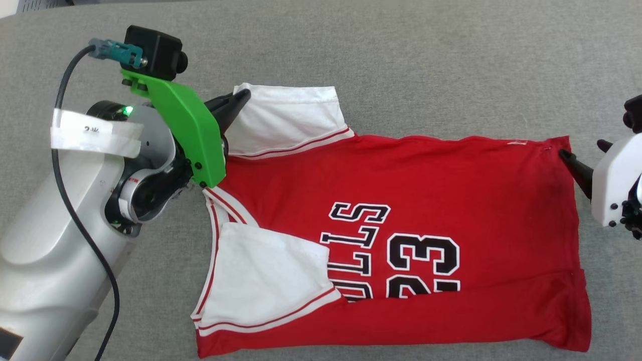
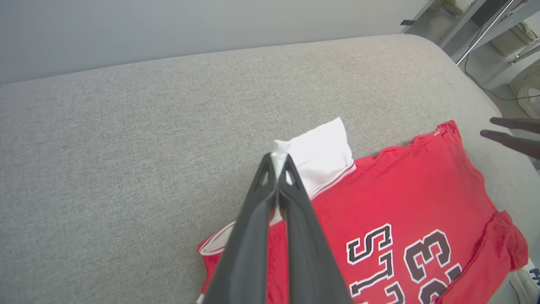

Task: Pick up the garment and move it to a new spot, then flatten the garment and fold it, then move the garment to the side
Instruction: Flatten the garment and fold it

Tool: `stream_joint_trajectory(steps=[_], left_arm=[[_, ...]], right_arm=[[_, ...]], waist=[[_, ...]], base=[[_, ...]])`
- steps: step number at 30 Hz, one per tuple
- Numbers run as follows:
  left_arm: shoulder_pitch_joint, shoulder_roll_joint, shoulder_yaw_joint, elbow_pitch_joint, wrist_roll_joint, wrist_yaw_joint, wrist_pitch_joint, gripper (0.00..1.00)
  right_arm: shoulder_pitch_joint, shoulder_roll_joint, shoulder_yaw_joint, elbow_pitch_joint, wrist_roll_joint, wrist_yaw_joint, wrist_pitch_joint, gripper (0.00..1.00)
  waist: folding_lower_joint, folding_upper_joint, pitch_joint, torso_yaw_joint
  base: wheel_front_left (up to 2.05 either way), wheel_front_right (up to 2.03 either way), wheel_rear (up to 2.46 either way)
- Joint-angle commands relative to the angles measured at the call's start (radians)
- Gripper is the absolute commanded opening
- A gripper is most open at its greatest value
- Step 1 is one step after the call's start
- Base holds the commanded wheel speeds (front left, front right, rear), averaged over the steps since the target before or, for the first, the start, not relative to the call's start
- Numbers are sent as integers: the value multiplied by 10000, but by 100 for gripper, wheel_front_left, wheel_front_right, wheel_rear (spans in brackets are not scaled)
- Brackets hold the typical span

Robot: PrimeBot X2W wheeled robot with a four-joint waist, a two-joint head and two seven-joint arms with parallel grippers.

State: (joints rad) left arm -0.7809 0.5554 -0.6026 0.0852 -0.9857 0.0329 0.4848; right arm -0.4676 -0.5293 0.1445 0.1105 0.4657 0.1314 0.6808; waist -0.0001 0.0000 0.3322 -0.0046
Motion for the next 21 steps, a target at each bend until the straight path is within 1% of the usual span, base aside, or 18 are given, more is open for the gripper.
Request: stream_joint_trajectory(steps=[1,4,7,11,15,20,21], left_arm=[[269,138,74,-299,30,127,-22,0],[520,282,89,-888,59,278,-45,0],[667,365,66,-1368,129,385,-72,0],[761,367,39,-1726,201,427,-179,0],[865,334,12,-1762,234,426,-312,0],[966,323,-49,-1697,311,440,-419,0],[982,308,-54,-1683,298,435,-435,0]], right_arm=[[-292,-92,76,294,92,-7,173,100],[-670,-265,198,855,53,-7,442,100],[-1026,-452,331,1396,-38,-7,492,100],[-1255,-534,512,1927,53,-7,545,100],[-1179,-535,840,2099,352,-7,780,100],[-993,-690,1284,2142,492,-7,880,100],[-949,-719,1381,2184,518,-7,896,62]], waist=[[1,0,317,297],[1,0,496,478],[1,0,679,656],[1,0,868,875],[1,0,952,1018],[1,0,984,1105],[1,0,981,1113]], base=[[0,0,0],[0,0,0],[0,0,0],[0,0,0],[0,0,0],[0,0,0],[0,0,0]])
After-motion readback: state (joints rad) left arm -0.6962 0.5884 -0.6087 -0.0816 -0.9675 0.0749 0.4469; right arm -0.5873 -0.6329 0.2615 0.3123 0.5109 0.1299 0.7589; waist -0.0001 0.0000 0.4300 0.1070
